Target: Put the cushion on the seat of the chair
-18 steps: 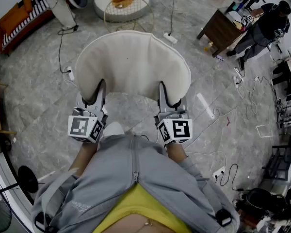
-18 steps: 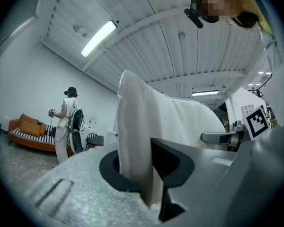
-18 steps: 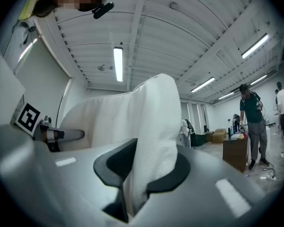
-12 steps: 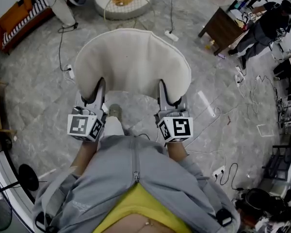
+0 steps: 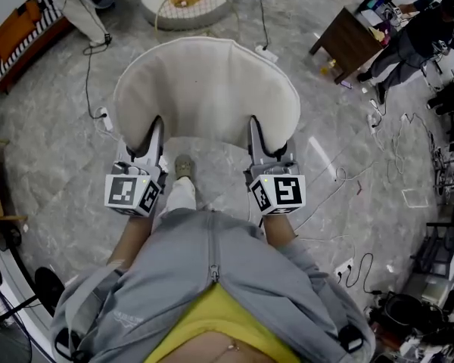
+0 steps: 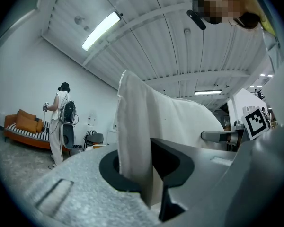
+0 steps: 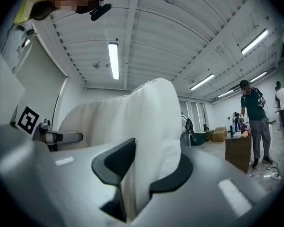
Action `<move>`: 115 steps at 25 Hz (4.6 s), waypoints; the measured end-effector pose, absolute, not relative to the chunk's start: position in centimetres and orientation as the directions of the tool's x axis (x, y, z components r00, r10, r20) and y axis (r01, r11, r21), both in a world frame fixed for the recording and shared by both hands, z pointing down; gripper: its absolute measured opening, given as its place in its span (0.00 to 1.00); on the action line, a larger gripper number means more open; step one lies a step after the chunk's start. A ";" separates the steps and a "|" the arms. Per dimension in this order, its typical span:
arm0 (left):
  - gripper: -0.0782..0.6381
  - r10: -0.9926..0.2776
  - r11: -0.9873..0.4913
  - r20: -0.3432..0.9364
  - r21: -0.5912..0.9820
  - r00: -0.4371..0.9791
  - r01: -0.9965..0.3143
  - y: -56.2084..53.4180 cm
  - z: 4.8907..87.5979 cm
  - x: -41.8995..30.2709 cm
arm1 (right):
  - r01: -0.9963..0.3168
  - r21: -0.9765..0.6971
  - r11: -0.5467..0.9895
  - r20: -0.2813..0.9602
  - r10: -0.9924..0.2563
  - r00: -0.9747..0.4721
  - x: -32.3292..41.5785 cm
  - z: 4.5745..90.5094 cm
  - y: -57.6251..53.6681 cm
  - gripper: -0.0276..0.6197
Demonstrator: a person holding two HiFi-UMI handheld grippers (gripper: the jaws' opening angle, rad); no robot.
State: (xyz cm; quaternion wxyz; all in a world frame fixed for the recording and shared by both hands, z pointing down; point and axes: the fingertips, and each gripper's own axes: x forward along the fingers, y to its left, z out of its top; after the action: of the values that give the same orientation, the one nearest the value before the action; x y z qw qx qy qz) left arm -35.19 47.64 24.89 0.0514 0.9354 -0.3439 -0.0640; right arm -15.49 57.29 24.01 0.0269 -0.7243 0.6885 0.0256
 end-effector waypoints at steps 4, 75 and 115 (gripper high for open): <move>0.20 -0.643 -0.763 -0.076 0.154 0.762 -0.628 40.3 25.6 -33.4 | -0.998 -0.002 -0.063 -0.059 -0.996 0.063 -13.9 24.5 50.1 0.20; 0.20 -0.839 -0.408 0.203 0.380 0.505 -0.830 -22.1 42.2 2.1 | -0.928 -0.065 0.367 0.268 -0.889 -0.370 24.1 39.7 -21.9 0.19; 0.20 -0.590 -0.101 0.591 0.622 0.551 -0.776 -22.1 81.4 2.8 | -0.890 -0.189 0.414 0.715 -0.563 -0.414 24.9 79.5 -25.3 0.21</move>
State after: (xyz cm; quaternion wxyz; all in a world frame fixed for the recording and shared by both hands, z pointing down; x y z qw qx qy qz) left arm 2.75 -22.06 81.43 0.4836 0.7358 -0.4641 0.0962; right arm 24.94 -25.35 79.49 -0.2859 -0.4597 0.7906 -0.2860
